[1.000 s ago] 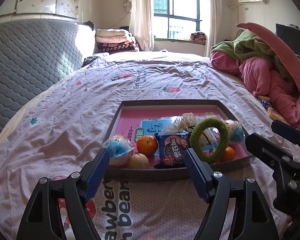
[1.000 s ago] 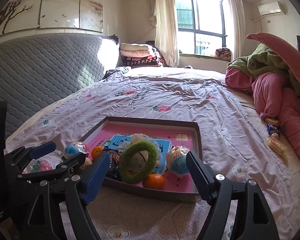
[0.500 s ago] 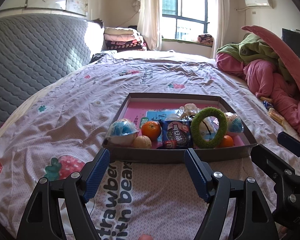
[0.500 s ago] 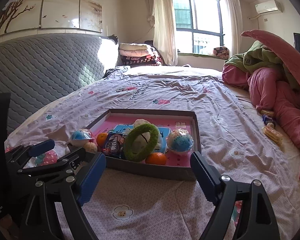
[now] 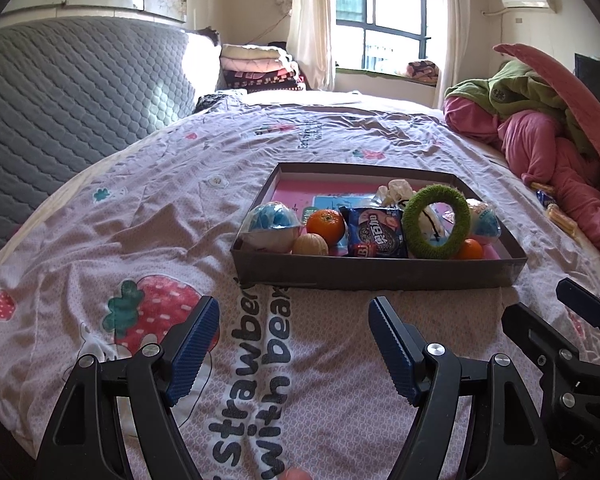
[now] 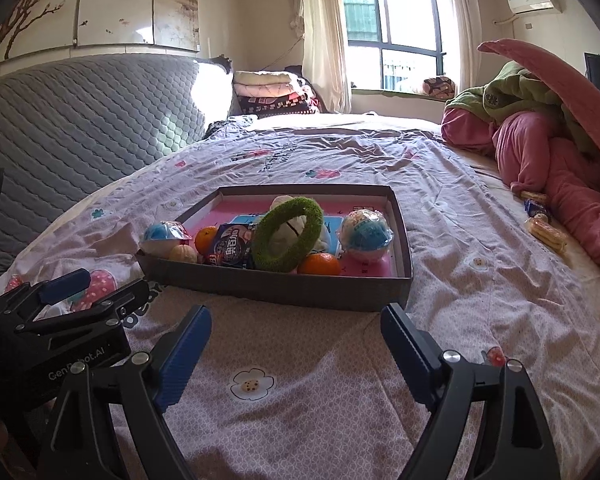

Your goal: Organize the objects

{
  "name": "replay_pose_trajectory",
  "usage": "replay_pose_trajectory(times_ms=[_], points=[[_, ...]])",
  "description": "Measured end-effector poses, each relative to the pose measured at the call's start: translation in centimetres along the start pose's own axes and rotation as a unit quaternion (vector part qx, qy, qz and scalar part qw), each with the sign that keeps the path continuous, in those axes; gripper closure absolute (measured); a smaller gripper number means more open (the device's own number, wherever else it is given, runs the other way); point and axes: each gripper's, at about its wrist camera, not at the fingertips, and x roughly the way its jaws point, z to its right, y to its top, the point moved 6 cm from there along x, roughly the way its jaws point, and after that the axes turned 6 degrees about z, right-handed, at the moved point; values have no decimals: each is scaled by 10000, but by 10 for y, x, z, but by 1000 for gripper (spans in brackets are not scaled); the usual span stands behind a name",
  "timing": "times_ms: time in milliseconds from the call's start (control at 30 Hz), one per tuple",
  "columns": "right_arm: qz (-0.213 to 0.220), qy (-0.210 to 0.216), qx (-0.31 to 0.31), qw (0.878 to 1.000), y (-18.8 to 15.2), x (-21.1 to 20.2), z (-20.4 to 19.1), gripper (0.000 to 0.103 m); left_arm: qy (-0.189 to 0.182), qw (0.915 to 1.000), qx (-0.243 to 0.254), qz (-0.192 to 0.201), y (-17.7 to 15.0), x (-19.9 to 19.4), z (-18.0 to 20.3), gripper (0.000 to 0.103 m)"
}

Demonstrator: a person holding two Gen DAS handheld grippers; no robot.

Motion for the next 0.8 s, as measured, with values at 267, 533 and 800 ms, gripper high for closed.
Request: replay_pose_trajectory(times_ms=[267,533,800], points=[[26,40,11,10000,-7,-3,-4,17,-104,9999,33,-13,-12,-8,1,25],[5,34,-44,10000,-15,-6,-8,17,-95,9999,-8,-80,-22,-10,-4,25],[-54,-42,5,10000,-24,-6,-3,17,-155,9998,86,-101,-29,-7,-1,25]])
